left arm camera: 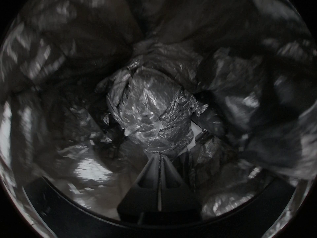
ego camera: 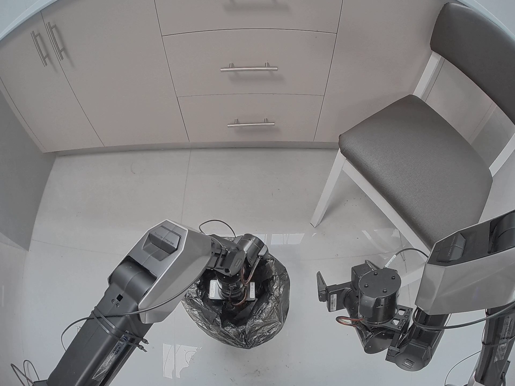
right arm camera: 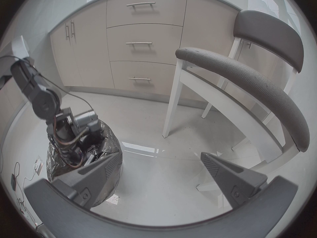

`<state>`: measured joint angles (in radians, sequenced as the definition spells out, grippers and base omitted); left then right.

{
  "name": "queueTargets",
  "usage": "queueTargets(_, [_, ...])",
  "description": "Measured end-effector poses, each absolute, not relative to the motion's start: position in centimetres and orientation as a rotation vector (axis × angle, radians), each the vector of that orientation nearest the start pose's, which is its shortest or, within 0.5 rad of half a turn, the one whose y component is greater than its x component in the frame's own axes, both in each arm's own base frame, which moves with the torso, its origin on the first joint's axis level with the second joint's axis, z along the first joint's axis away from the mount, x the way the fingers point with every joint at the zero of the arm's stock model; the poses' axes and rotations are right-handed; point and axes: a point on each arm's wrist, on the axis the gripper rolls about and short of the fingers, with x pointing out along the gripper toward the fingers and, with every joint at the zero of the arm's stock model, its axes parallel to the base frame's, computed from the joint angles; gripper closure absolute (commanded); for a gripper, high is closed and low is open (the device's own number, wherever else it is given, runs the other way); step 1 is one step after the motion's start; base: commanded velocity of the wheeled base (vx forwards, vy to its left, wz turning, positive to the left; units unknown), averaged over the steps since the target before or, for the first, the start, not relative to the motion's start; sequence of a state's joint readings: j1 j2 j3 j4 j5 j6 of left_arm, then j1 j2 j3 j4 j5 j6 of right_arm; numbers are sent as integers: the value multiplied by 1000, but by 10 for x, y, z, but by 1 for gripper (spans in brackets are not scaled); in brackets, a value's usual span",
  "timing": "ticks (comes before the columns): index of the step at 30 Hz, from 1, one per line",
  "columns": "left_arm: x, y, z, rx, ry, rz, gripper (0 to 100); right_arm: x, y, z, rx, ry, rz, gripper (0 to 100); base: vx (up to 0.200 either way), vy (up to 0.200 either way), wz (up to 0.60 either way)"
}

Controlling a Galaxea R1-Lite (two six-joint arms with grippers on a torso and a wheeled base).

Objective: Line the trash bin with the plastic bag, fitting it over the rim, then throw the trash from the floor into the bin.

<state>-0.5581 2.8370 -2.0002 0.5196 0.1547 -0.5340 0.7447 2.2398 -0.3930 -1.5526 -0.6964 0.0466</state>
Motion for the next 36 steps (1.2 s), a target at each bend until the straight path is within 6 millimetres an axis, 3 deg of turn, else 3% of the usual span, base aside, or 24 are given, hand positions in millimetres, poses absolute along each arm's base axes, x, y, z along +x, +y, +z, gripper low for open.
queueTargets(9, [404, -256, -10, 44, 1257, -37, 100, 233, 196, 18, -149, 223, 44, 0, 0, 0, 0])
queueTargets(20, [366, -257, 113, 63, 1154, -132, 100, 223, 205, 28, -168, 196, 89, 0, 0, 0, 0])
queueTargets(28, [328, -251, 177, 70, 1121, -182, 100, 213, 200, 71, -141, 91, 109, 0, 0, 0, 0])
queueTargets(36, [285, -230, 232, 84, 1120, -209, 100, 207, 174, 130, -159, -65, 44, 0, 0, 0, 0])
